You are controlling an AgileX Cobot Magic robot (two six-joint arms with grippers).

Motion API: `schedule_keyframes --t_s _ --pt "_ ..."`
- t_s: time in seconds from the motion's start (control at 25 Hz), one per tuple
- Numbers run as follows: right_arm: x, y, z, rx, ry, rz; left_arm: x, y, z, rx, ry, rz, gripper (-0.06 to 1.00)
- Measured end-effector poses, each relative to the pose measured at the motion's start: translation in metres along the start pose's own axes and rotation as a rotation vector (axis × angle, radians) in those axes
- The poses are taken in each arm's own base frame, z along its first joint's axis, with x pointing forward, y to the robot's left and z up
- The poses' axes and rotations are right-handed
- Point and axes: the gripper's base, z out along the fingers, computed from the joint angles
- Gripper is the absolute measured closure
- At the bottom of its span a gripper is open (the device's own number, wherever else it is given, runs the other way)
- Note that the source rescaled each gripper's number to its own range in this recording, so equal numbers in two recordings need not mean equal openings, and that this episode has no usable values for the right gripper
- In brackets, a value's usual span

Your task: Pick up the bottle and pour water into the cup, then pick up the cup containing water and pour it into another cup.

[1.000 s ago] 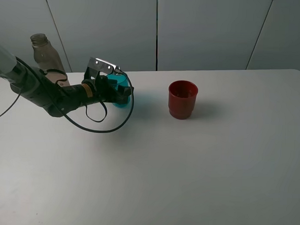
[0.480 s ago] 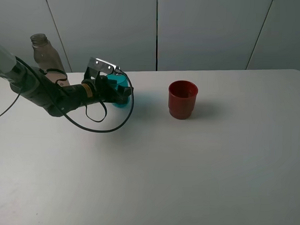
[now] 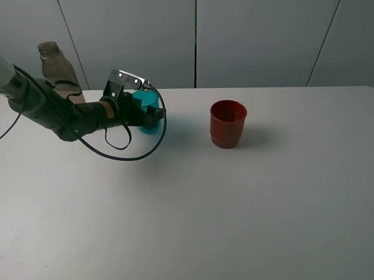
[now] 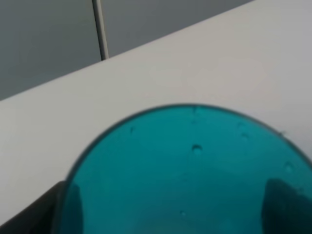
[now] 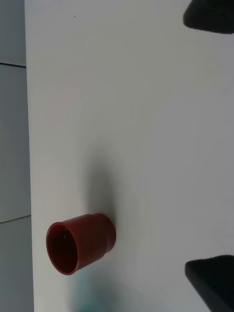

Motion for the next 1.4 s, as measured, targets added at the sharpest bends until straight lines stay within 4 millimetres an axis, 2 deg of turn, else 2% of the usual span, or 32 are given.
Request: schedule_keyframes --t_s 0.24,0.36,0.52,0.68,0.8,0.92,1.12,1.2,1.32,1.4 --pt "0.0 0.0 0.0 0.0 0.0 0.0 -0.035 0.0 -0.013 -0.02 -0.05 0.024 -0.02" --pt "0.0 0.0 0.0 0.0 0.0 0.0 -0.06 0.001 -0.026 -0.045 -0.066 0.039 -0.02" --pt "0.0 0.0 0.0 0.0 0.0 0.0 -0.101 -0.002 -0.052 -0.105 -0.077 0.03 -0.02" --pt "0.0 0.0 0.0 0.0 0.0 0.0 -0.14 -0.012 -0.088 -0.163 -0.052 0.0 -0.03" --pt "0.0 0.0 0.0 0.0 0.0 0.0 -0.164 -0.02 -0.122 -0.202 -0.014 -0.028 -0.05" --pt "0.0 0.0 0.0 0.0 0.0 0.0 -0.185 -0.026 -0.163 -0.244 0.017 -0.077 -0.05" --pt "0.0 0.0 0.0 0.0 0.0 0.0 -0.214 -0.029 -0.256 -0.33 0.012 -0.175 -0.05" --pt "0.0 0.0 0.0 0.0 0.0 0.0 -0.217 -0.024 -0.298 -0.399 0.009 -0.213 -0.05" --pt "0.0 0.0 0.0 0.0 0.0 0.0 -0.211 -0.02 -0.355 -0.521 0.027 -0.278 -0.05" --pt "0.0 0.0 0.0 0.0 0.0 0.0 -0.202 -0.024 -0.389 -0.588 0.02 -0.283 -0.05"
